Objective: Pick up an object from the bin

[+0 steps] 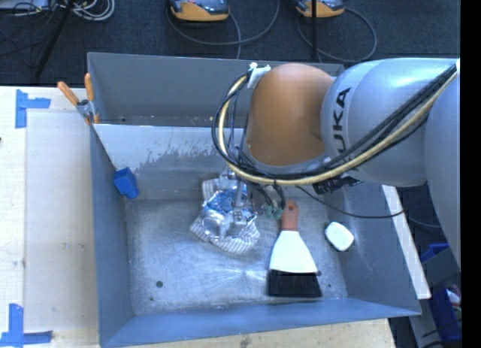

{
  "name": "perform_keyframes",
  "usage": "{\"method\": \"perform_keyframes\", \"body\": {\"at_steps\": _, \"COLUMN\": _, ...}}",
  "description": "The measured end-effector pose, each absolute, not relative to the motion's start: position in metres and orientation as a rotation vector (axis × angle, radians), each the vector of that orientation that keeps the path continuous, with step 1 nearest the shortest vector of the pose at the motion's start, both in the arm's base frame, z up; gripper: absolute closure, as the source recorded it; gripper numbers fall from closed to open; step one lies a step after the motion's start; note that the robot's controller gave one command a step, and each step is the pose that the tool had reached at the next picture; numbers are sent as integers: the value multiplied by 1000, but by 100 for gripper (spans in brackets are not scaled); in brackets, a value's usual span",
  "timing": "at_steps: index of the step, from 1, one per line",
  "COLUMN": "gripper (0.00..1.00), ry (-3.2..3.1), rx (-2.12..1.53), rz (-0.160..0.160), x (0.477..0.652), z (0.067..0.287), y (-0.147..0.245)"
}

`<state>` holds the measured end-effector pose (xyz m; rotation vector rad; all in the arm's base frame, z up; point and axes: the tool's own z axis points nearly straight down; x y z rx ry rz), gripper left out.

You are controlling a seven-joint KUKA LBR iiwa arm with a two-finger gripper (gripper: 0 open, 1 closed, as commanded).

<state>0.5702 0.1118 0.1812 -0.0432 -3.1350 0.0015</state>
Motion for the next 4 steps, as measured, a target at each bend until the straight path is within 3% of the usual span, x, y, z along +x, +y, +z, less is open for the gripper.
{"method": "perform_keyframes", "body": {"at_steps": 2, "gripper": 100, "ry": -3142, "rx": -49, "rz": 0, "x": 571, "z": 189, "y": 110}}
{"method": "perform_keyframes", "body": {"at_steps": 3, "gripper": 100, "ry": -3137, "rx": -63, "rz": 1, "x": 565, "z": 206, "y": 113}}
{"method": "perform_keyframes", "body": {"at_steps": 4, "gripper": 100, "ry": -3136, "rx": -84, "rz": 1, "x": 562, "z": 260, "y": 115}}
